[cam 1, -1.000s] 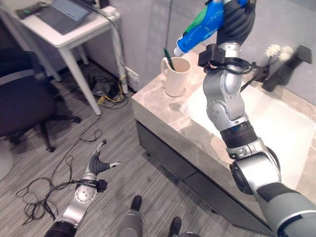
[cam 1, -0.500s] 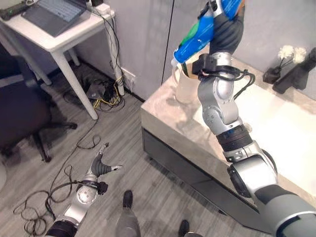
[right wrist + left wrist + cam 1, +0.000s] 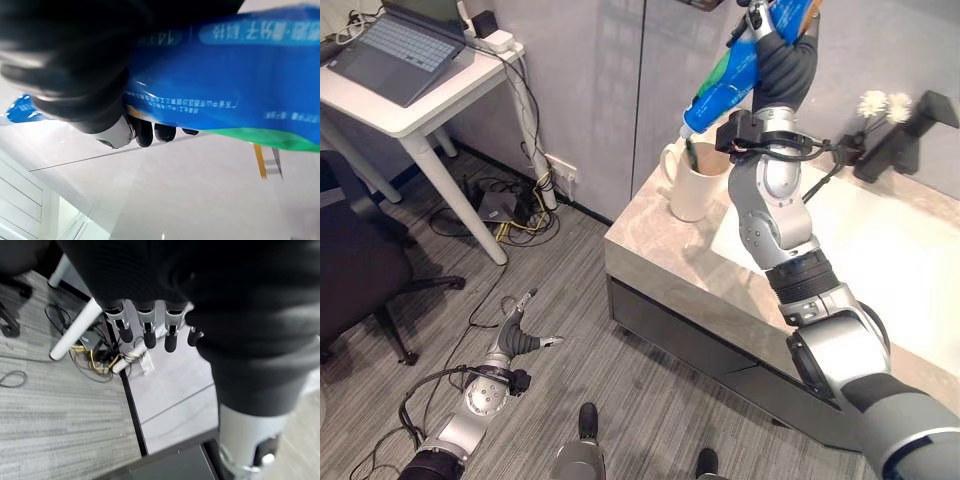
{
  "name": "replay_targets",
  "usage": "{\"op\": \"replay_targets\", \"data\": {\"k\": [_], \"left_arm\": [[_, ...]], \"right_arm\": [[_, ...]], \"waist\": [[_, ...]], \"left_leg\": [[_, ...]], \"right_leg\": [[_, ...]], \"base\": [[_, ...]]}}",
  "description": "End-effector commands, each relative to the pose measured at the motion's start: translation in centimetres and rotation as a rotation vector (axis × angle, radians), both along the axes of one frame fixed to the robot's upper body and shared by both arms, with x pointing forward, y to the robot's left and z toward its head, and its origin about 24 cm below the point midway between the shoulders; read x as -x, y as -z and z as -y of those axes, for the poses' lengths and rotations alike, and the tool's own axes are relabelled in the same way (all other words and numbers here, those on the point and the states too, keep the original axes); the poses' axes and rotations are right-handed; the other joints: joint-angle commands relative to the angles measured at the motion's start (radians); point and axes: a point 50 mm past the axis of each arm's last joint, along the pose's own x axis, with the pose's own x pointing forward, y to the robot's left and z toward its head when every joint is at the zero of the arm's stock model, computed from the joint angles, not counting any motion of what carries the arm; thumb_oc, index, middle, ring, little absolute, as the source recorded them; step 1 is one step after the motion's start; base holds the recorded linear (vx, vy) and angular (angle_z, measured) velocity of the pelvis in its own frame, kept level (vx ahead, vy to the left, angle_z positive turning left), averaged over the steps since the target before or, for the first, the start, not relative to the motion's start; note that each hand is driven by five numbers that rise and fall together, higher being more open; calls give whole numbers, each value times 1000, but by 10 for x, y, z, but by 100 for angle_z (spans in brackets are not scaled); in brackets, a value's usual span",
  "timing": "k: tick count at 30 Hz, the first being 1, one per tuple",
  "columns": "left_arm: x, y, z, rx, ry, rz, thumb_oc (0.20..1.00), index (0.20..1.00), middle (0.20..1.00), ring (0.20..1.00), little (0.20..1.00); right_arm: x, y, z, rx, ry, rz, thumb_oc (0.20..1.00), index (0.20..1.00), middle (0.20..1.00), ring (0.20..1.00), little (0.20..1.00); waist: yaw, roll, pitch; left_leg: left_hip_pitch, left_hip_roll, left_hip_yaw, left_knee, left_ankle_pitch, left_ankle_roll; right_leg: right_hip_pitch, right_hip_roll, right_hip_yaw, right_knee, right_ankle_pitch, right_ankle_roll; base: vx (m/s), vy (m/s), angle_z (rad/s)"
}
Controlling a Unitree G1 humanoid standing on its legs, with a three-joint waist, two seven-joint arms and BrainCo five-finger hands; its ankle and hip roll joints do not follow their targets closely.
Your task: Put brush and paste in cup on sink, flatten towel.
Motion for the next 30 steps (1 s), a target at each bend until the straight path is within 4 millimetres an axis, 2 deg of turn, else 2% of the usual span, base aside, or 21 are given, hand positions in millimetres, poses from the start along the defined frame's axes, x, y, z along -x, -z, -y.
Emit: {"op": "replay_targets", "data": {"k": [1, 9, 30], "left_arm": [[2, -2, 5, -7, 48, 26, 1000, 1000, 1000, 1000, 1000], [8, 5, 5, 8, 26, 2, 1000, 1000, 1000, 1000, 1000], [9, 9, 8, 4, 43, -23, 1000, 1000, 1000, 1000, 1000]], "right_arm": [[11, -37, 25, 10, 110, 150, 200, 200, 200, 200, 200], [10, -29, 22, 15, 94, 126, 200, 200, 200, 200, 200], [0, -23, 18, 63, 123, 71, 200, 200, 200, 200, 200]], "waist": [[14, 15, -88], [11, 11, -91], [36, 3, -75]], "left_leg": [[20, 8, -135, -3, -42, 9], [31, 23, -128, -19, -38, 0], [-1, 12, -151, -25, -35, -2]], "right_leg": [[10, -1, -5, 121, 40, 58], [12, 5, -26, 104, 42, 65], [11, 7, -45, 74, 73, 65]], "base": [[39, -9, -13], [17, -24, -11], [9, -7, 3]]}}
